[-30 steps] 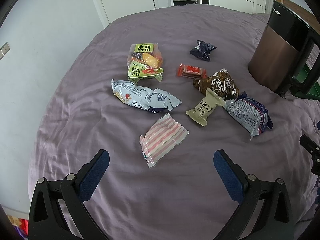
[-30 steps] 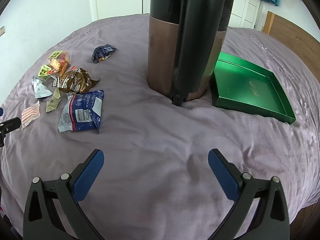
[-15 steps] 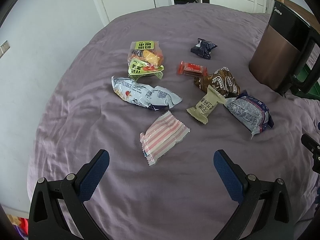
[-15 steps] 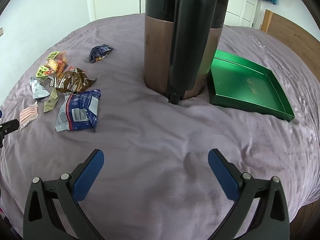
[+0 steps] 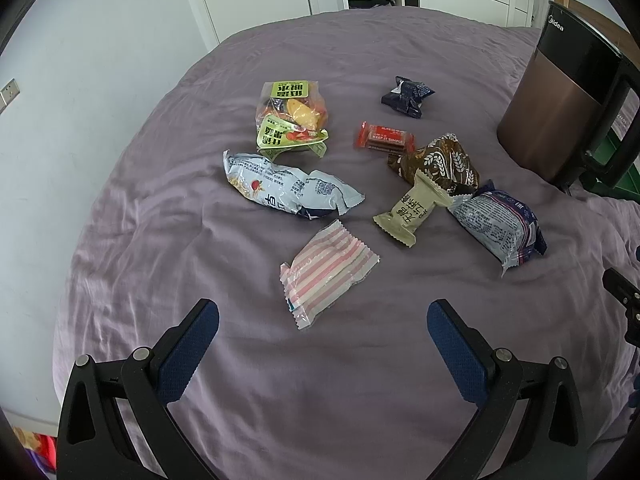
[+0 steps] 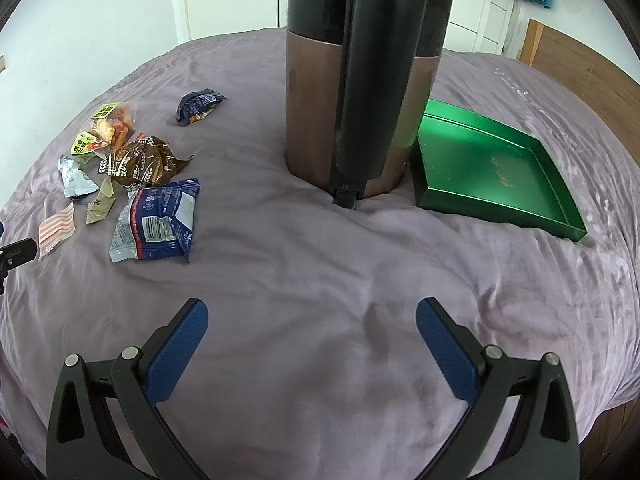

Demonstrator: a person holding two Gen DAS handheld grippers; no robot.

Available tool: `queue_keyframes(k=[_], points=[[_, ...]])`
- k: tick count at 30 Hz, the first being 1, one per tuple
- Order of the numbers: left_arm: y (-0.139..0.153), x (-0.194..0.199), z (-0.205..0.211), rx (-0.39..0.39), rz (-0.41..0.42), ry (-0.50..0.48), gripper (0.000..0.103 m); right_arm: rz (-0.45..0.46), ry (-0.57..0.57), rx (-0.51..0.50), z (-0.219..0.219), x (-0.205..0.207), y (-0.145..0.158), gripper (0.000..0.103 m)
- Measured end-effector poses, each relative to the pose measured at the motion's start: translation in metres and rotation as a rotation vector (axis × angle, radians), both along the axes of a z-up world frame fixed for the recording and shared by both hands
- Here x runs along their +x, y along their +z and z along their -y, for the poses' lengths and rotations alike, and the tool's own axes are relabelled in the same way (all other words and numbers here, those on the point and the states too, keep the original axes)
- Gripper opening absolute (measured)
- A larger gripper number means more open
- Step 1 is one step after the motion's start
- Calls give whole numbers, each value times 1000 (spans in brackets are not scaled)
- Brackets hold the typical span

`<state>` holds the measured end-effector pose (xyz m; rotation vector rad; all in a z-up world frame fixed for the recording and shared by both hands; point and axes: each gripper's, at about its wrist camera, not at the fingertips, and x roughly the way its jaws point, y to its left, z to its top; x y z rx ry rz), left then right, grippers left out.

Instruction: Organize snacks

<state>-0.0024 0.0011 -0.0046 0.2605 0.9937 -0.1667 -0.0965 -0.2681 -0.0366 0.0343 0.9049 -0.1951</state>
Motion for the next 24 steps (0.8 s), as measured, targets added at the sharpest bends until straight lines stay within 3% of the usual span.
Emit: queue_keyframes(k=[24], points=[[-2, 1, -11, -12, -10, 18, 102, -11, -21, -10, 7, -3, -3, 103]])
